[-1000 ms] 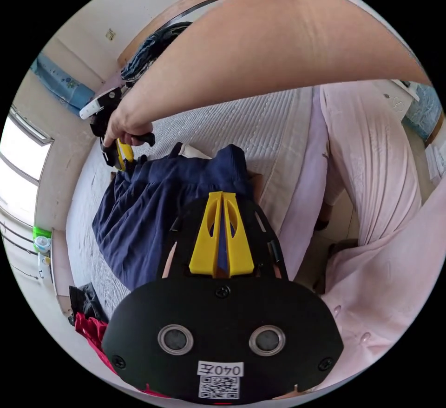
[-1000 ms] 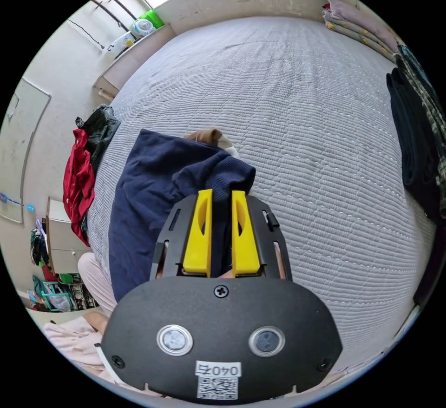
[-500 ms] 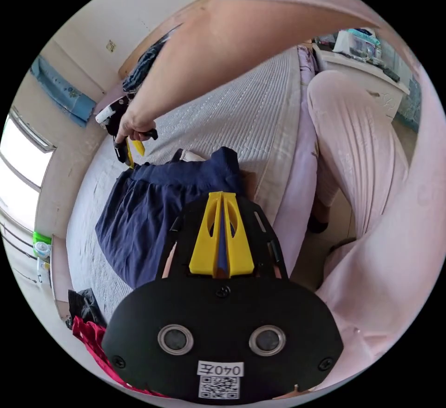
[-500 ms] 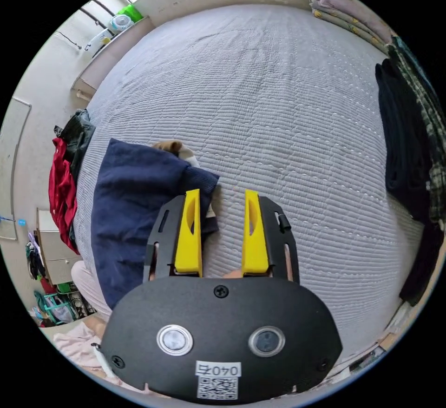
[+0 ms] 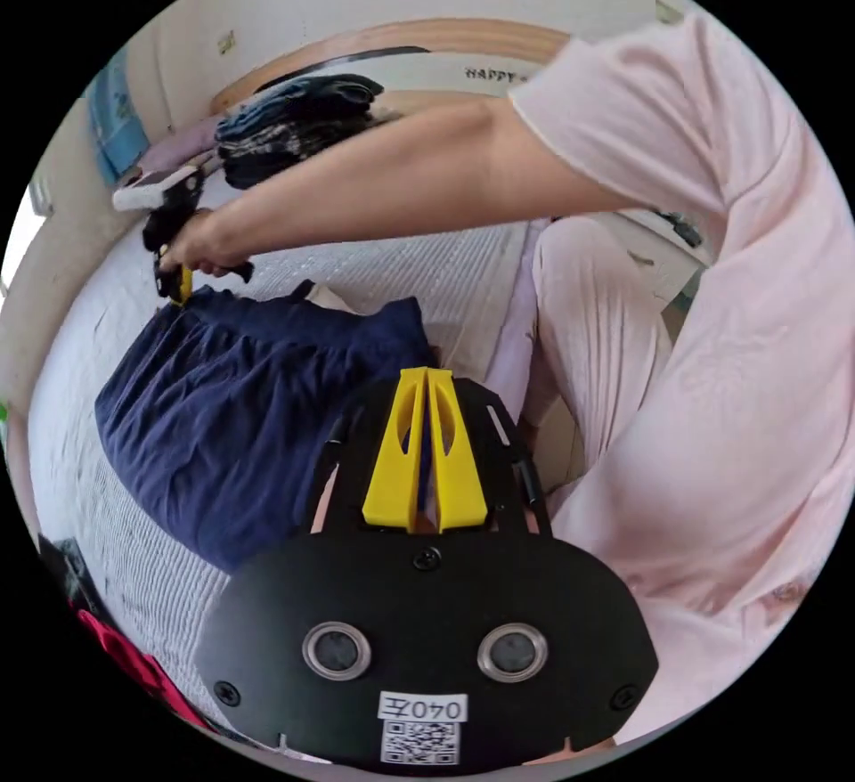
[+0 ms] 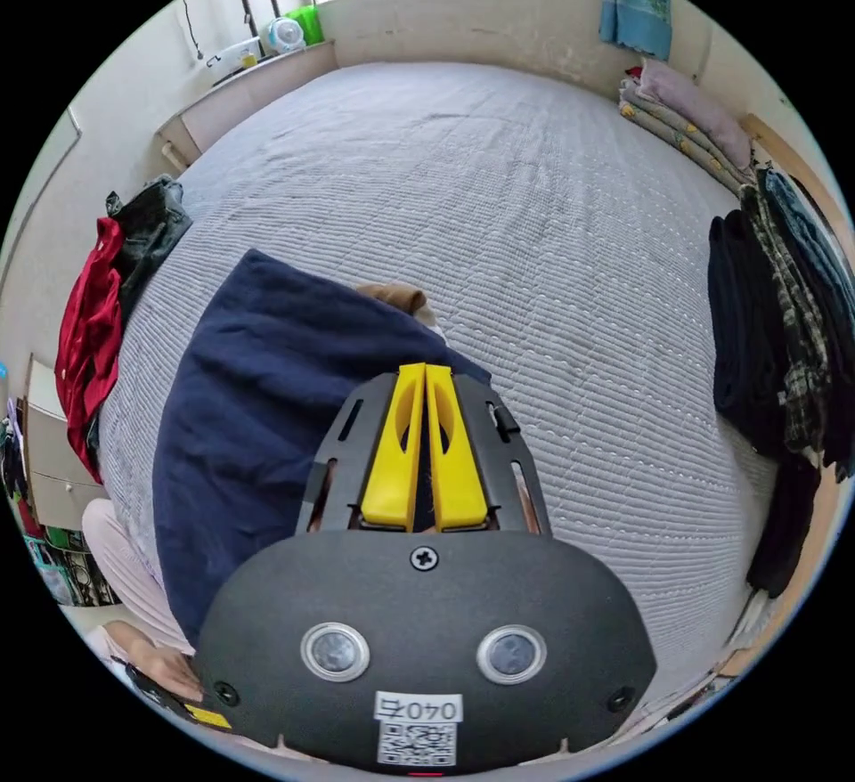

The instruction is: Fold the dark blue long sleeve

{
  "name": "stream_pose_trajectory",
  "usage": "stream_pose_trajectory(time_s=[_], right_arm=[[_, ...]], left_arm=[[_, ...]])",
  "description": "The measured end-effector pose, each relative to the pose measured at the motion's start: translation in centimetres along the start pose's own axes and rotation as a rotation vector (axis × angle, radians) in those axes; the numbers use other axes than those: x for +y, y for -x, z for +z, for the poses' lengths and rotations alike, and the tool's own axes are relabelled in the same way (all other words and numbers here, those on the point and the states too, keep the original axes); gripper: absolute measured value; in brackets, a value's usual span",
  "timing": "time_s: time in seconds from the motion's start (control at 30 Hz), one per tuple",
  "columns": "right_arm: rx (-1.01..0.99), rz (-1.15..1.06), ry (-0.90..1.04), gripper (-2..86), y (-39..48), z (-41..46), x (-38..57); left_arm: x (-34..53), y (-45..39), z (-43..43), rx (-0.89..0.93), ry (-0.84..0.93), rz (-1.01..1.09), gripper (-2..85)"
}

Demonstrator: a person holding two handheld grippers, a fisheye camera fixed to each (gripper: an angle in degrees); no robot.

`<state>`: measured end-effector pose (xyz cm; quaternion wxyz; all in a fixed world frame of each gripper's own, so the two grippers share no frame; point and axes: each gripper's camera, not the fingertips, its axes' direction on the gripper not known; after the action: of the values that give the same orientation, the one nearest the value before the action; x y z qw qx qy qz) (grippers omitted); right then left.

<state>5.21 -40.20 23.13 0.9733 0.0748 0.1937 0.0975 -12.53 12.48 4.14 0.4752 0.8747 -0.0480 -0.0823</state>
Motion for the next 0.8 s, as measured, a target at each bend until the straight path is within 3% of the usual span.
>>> stream_pose_trajectory(time_s=[0.07,0.2,0.3,0.43,0.53,0.67,0.8], right_arm=[[0.007,-0.077,-0.094,-1.0,2.4,-1.4,-0.1],[0.086,-0.197,-0.036,-1.0,5.9,0.3,-1.5],[0.138,-0.187,0.095,-1.0,5.8,4.4,-2.8],[0.062,-0.094,0.163,-1.0,4.2,7.3,-3.9],[-0.009,-0.083,0.230,-1.0,3.2,6.9,-4.1],[0.026,-0.146,0.041,-1.0,3.5,0.0,1.9],[-0.051,-0.275,-0.015,-1.0,6.5,-3.8,12.5]], left_arm=[[0.7,2.2,-1.0,0.051,-0.038,-0.087,-0.9],[0.0,0.5,2.5,0.075,0.040,0.004,-0.9],[-0.9,-1.1,7.5,0.054,0.164,0.048,-0.9],[-0.7,1.4,7.4,0.183,0.123,-0.083,-0.9],[-0.6,0.4,4.9,0.184,0.118,-0.040,-0.9],[2.3,-1.9,-4.0,-0.082,-0.089,-0.027,-0.9],[6.2,0.7,-6.2,-0.415,-0.003,-0.260,-0.9]])
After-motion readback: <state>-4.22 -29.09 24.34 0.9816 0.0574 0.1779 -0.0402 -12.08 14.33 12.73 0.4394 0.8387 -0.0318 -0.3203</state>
